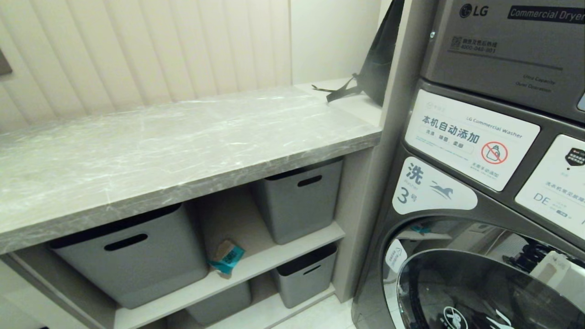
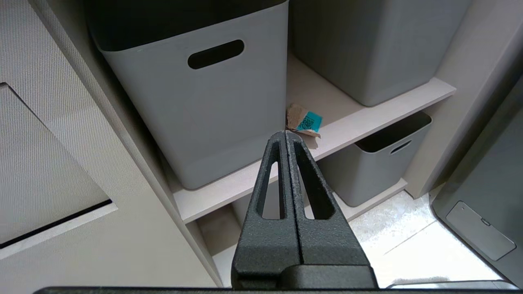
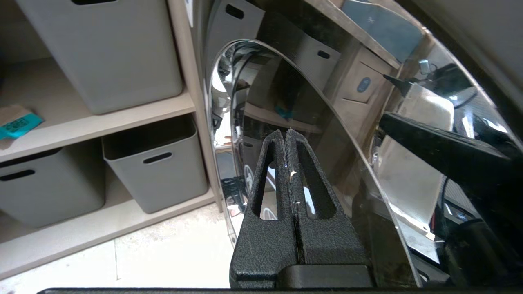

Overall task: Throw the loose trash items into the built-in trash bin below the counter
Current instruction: Pick up the garbage

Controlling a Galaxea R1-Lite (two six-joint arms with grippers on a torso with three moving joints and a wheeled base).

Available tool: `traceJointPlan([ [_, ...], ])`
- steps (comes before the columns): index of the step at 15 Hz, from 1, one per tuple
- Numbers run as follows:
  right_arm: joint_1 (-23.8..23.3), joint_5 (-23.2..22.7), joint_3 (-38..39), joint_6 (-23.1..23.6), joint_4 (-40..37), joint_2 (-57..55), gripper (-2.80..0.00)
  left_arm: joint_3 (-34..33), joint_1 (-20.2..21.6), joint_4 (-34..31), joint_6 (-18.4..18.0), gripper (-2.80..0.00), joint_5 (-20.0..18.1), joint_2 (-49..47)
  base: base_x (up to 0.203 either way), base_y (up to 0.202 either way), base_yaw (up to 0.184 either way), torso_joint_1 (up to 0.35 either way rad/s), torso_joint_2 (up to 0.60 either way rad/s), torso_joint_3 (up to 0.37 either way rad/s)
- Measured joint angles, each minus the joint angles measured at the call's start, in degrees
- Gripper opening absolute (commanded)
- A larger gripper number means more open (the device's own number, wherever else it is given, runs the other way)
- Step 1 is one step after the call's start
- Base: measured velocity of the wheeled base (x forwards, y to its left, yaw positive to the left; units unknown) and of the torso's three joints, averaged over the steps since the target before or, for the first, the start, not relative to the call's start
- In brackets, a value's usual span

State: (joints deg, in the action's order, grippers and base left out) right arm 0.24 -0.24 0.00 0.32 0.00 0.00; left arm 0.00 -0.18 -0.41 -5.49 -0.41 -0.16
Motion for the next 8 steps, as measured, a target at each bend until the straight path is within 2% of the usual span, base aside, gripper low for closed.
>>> traceJointPlan([
  [3,0.0,0.0,0.0,0.0,0.0,0.0,-2.8,-0.1,0.0,0.6,-0.1,-2.8,0.0,-3.9,0.0,0.0,0.0,0.0,0.0,0.0],
  [4,0.0,0.0,0.0,0.0,0.0,0.0,-2.8,-0.1,-0.2,2.5,-0.1,-2.8,0.0,-7.1,0.0,0.0,0.0,0.0,0.0,0.0],
  [8,0.0,0.0,0.0,0.0,0.0,0.0,-2.8,0.0,-2.3,16.0,1.1,-2.8,-1.0,-29.1,0.0,0.0,0.0,0.0,0.0,0.0],
])
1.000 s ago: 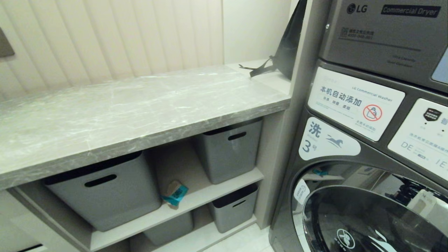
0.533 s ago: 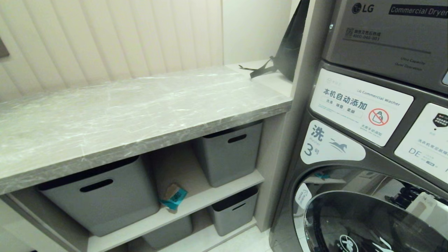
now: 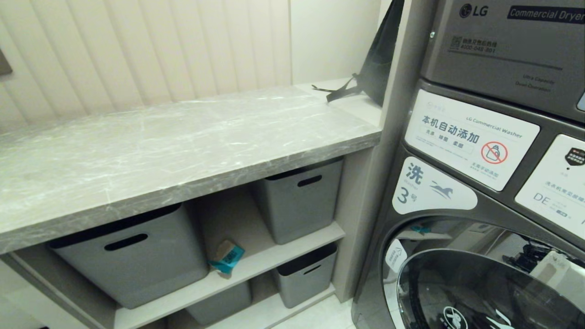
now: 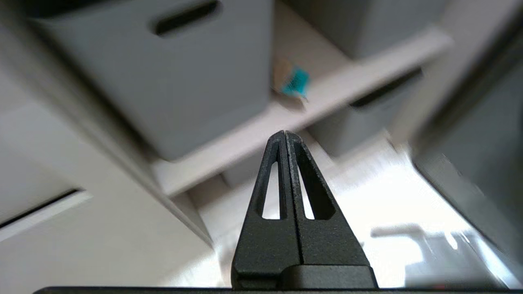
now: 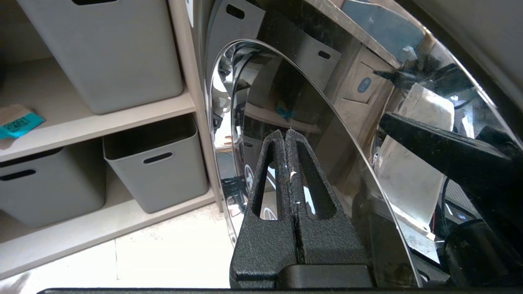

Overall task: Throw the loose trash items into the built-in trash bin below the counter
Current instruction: Pick up the garbage

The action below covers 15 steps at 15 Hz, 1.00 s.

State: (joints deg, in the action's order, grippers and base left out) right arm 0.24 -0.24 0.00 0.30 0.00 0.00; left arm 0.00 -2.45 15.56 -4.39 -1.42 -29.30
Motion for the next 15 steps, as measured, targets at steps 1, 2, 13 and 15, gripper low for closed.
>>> traceJointPlan([
  [1,0.0,0.0,0.0,0.0,0.0,0.0,-2.8,0.0,-0.7,4.3,0.2,-2.8,-0.9,-7.7,0.0,0.0,0.0,0.0,0.0,0.0],
  [2,0.0,0.0,0.0,0.0,0.0,0.0,-2.8,0.1,-1.5,8.9,0.3,-2.8,-2.0,-16.1,0.0,0.0,0.0,0.0,0.0,0.0],
  [13,0.0,0.0,0.0,0.0,0.0,0.0,-2.8,23.3,-13.4,39.7,0.7,-2.8,-8.0,-79.0,0.0,0.0,0.0,0.0,0.0,0.0],
  [15,0.0,0.0,0.0,0.0,-0.1,0.0,-2.8,26.6,-17.4,35.7,13.9,-2.8,-2.8,-80.9,0.0,0.0,0.0,0.0,0.0,0.0],
])
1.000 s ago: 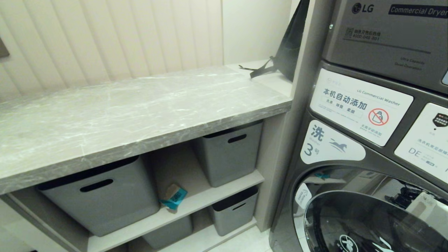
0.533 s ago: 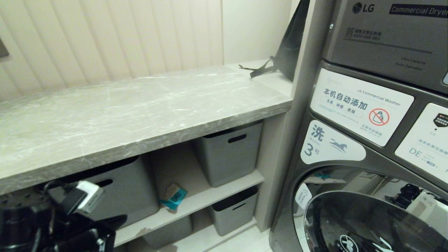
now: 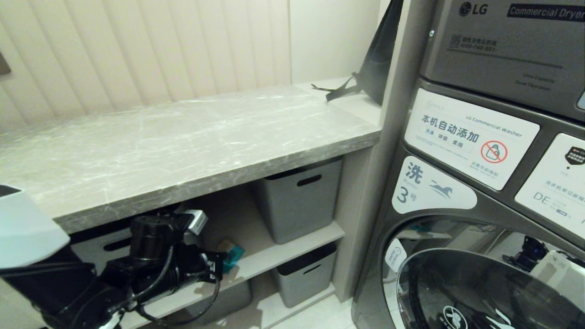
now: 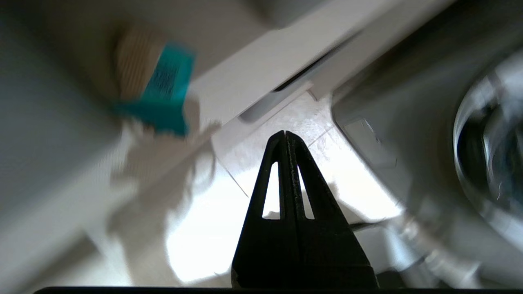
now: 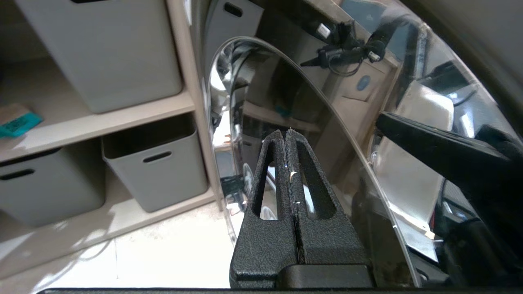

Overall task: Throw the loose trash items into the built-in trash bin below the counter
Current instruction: Pick up the garbage

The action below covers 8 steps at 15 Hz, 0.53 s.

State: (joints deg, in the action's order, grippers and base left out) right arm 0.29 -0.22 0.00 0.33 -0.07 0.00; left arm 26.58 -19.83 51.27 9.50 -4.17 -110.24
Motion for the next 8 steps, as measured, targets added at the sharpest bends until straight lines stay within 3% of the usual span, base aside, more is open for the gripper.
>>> traceJointPlan([
  [2,-0.1,0.0,0.0,0.0,0.1,0.0,-2.8,2.3,-3.7,-6.1,10.4,-2.8,6.7,-0.8,0.0,0.0,0.0,0.0,0.0,0.0],
  [3,0.0,0.0,0.0,0.0,0.1,0.0,-2.8,2.7,-4.3,-7.1,12.7,-2.8,7.6,-0.8,0.0,0.0,0.0,0.0,0.0,0.0],
  [6,-0.1,0.0,0.0,0.0,0.1,0.0,-2.8,-0.6,-8.1,-7.7,13.6,-2.8,7.9,1.9,0.0,0.0,0.0,0.0,0.0,0.0],
  [8,0.0,0.0,0.0,0.0,0.1,0.0,-2.8,-4.3,-11.1,-6.9,17.2,-2.8,8.8,3.4,0.0,0.0,0.0,0.0,0.0,0.0],
])
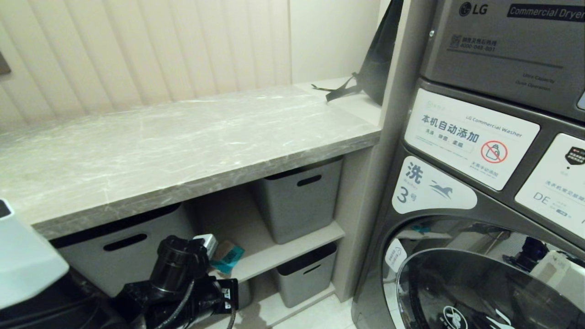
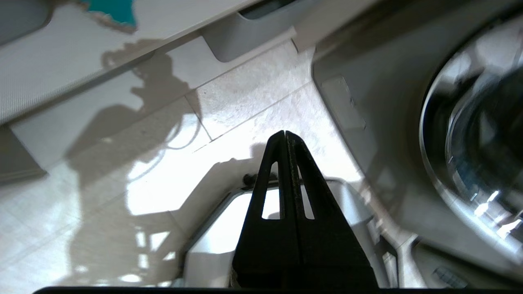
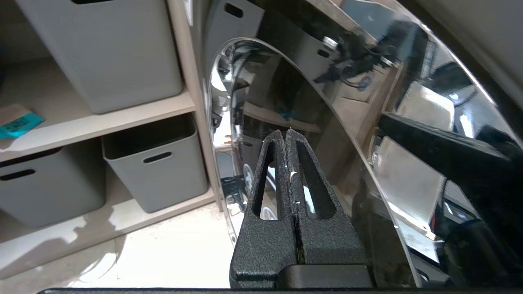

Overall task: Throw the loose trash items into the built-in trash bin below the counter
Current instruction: Pick up the garbage

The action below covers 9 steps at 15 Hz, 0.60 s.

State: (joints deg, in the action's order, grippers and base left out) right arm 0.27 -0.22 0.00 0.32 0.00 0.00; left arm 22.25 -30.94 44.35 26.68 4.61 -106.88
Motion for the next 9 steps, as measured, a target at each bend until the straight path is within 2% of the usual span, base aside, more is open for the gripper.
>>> traceJointPlan([
  [3,0.0,0.0,0.0,0.0,0.0,0.0,-2.8,1.5,-1.1,0.3,6.9,-2.8,4.6,-1.0,0.0,0.0,0.0,0.0,0.0,0.0],
  [6,0.0,0.0,0.0,0.0,0.0,0.0,-2.8,6.7,-1.0,-5.0,14.6,-2.8,13.0,-3.9,0.0,0.0,0.0,0.0,0.0,0.0],
  [9,0.0,0.0,0.0,0.0,0.0,0.0,-2.8,12.7,-0.7,-13.9,22.9,-2.8,14.6,-5.8,0.0,0.0,0.0,0.0,0.0,0.0],
])
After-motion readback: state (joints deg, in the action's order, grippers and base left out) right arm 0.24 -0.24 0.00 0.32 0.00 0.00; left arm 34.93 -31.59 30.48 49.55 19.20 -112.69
